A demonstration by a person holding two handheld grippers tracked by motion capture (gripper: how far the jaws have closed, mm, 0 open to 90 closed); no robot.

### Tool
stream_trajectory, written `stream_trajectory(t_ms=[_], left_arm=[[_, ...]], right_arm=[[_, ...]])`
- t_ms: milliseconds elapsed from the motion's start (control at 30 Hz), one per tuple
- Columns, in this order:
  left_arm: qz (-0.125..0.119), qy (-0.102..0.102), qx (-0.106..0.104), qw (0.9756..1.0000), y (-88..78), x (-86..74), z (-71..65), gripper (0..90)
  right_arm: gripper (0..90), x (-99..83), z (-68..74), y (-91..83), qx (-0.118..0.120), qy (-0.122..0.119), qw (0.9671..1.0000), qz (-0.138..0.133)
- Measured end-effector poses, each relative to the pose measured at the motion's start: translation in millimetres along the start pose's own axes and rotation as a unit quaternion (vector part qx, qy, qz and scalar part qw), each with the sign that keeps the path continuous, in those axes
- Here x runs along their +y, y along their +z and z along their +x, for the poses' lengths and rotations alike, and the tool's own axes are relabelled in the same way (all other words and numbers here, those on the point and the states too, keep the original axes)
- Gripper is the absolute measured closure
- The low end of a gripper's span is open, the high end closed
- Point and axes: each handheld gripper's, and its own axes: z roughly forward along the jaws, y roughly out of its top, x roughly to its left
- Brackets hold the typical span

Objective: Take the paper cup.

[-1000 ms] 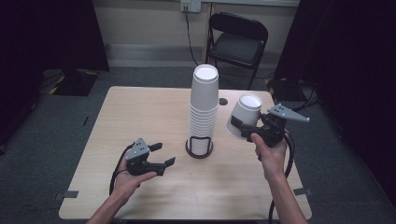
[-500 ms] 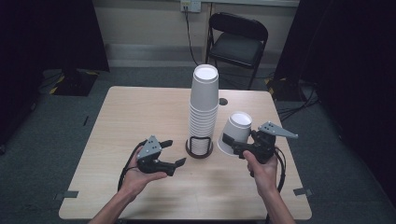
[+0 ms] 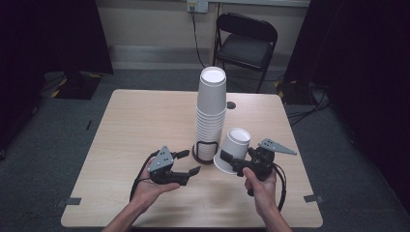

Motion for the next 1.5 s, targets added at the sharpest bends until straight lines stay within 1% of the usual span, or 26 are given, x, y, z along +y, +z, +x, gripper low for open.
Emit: stream_trajectory(t_ms=[33,67,100,133,167,300,400,433,467,600,633,667,700,800,867,967,1033,1067,1100,1133,1233,1267,1333,1433,1500], left_arm=[[0.000,0.000,0.006,1.0000,0.1,-0.2,-0.9,32.4],[0.000,0.000,0.006,1.0000,0.4,-0.5,-1.3,32.6],[0.000,0.000,0.006,1.0000,0.4,-0.5,-1.3,33.4],[0.001,-0.003,0.004,1.0000,1.5,-1.2,-2.1,33.5],[0.000,-0.011,-0.006,0.9999,3.0,-1.7,-2.6,33.6],[-0.003,-0.003,-0.020,0.9998,5.7,-0.6,-7.5,37.4],[-0.010,0.001,-0.020,0.9997,6.7,0.0,-10.3,40.2],[-0.010,0.001,-0.020,0.9997,6.7,0.0,-10.3,41.3],[-0.012,0.004,-0.023,0.9997,6.6,0.0,-10.9,43.2],[-0.016,0.009,-0.023,0.9996,7.0,-1.1,-12.8,47.0],[-0.017,0.010,-0.023,0.9995,7.2,-1.3,-13.1,48.6],[-0.017,0.010,-0.023,0.9995,7.2,-1.3,-13.1,49.9],[-0.020,0.012,-0.025,0.9994,7.9,-1.3,-13.9,51.0],[-0.026,0.016,-0.025,0.9992,9.3,-1.5,-16.5,52.7],[-0.028,0.020,-0.020,0.9992,10.2,-1.4,-17.4,52.9],[-0.032,0.020,-0.022,0.9990,10.1,-0.4,-17.3,54.8],[-0.035,0.020,-0.024,0.9989,9.9,0.1,-17.0,57.0],[-0.037,0.021,-0.025,0.9988,9.9,0.1,-17.0,58.4],[-0.037,0.021,-0.025,0.9988,9.7,0.1,-16.9,59.2],[-0.038,0.020,-0.025,0.9988,9.8,0.0,-16.8,59.3],[-0.038,0.018,-0.027,0.9988,9.9,0.1,-16.0,59.6],[-0.038,0.018,-0.027,0.9988,9.9,0.1,-16.0,59.6],[-0.040,0.016,-0.025,0.9988,10.2,0.7,-15.5,59.6],[-0.044,0.020,-0.023,0.9986,10.8,0.9,-16.2,59.9],[-0.045,0.026,-0.018,0.9985,11.0,0.7,-16.9,59.9]], right_arm=[[16.4,-1.6,0.3,0.1,0.004,0.009,1.0000,0.000],[16.4,-3.2,0.3,0.2,0.008,0.016,0.9998,-0.004],[16.4,-3.2,0.3,0.2,0.008,0.016,0.9998,-0.004],[16.5,-5.8,-0.7,0.2,0.019,0.039,0.9990,-0.009],[16.5,-6.5,-0.9,0.2,0.022,0.047,0.9986,-0.010],[16.4,-10.3,-0.7,1.0,0.030,0.065,0.9973,-0.013],[16.4,-13.5,-0.1,1.9,0.040,0.085,0.9954,-0.018],[16.4,-13.5,-0.1,1.9,0.040,0.085,0.9954,-0.018],[16.4,-15.9,0.1,2.5,0.050,0.101,0.9934,-0.021],[16.4,-17.6,1.4,3.8,0.061,0.125,0.9900,-0.026],[16.4,-17.7,1.7,4.4,0.067,0.133,0.9884,-0.027],[16.4,-17.7,1.7,4.4,0.067,0.133,0.9884,-0.027],[16.4,-17.8,2.9,5.8,0.075,0.145,0.9861,-0.028],[16.5,-19.1,4.5,7.7,0.077,0.156,0.9845,-0.023],[16.4,-19.7,5.3,8.7,0.086,0.163,0.9826,-0.021],[16.4,-19.7,7.0,9.3,0.095,0.170,0.9805,-0.025],[16.4,-20.3,7.5,9.8,0.096,0.175,0.9797,-0.023],[16.4,-21.1,7.5,10.3,0.099,0.179,0.9786,-0.025],[16.4,-22.2,7.3,10.8,0.103,0.189,0.9763,-0.025],[16.4,-23.3,6.8,11.6,0.105,0.194,0.9751,-0.022],[16.5,-26.1,5.5,12.9,0.105,0.205,0.9729,-0.021],[16.5,-26.1,5.5,12.9,0.105,0.205,0.9729,-0.021],[16.4,-26.4,5.9,13.0,0.104,0.211,0.9718,-0.021],[16.4,-27.0,7.1,13.8,0.110,0.217,0.9698,-0.023],[16.4,-27.8,9.3,14.4,0.121,0.221,0.9673,-0.024]])
